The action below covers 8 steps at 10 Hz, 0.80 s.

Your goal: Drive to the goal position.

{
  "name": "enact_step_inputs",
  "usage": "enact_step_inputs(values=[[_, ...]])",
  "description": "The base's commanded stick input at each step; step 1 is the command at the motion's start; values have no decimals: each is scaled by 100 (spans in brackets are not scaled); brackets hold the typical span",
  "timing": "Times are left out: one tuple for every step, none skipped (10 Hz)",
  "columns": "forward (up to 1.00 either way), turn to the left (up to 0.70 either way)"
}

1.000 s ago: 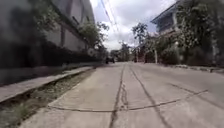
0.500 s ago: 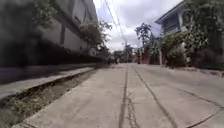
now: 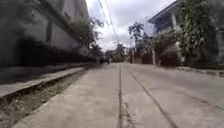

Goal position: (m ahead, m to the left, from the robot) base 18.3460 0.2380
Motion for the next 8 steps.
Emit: enact_step_inputs(values=[[100, 0], [100, 0], [100, -1], [100, -2], [100, -2], [100, -1], [100, 0], [100, -1]])
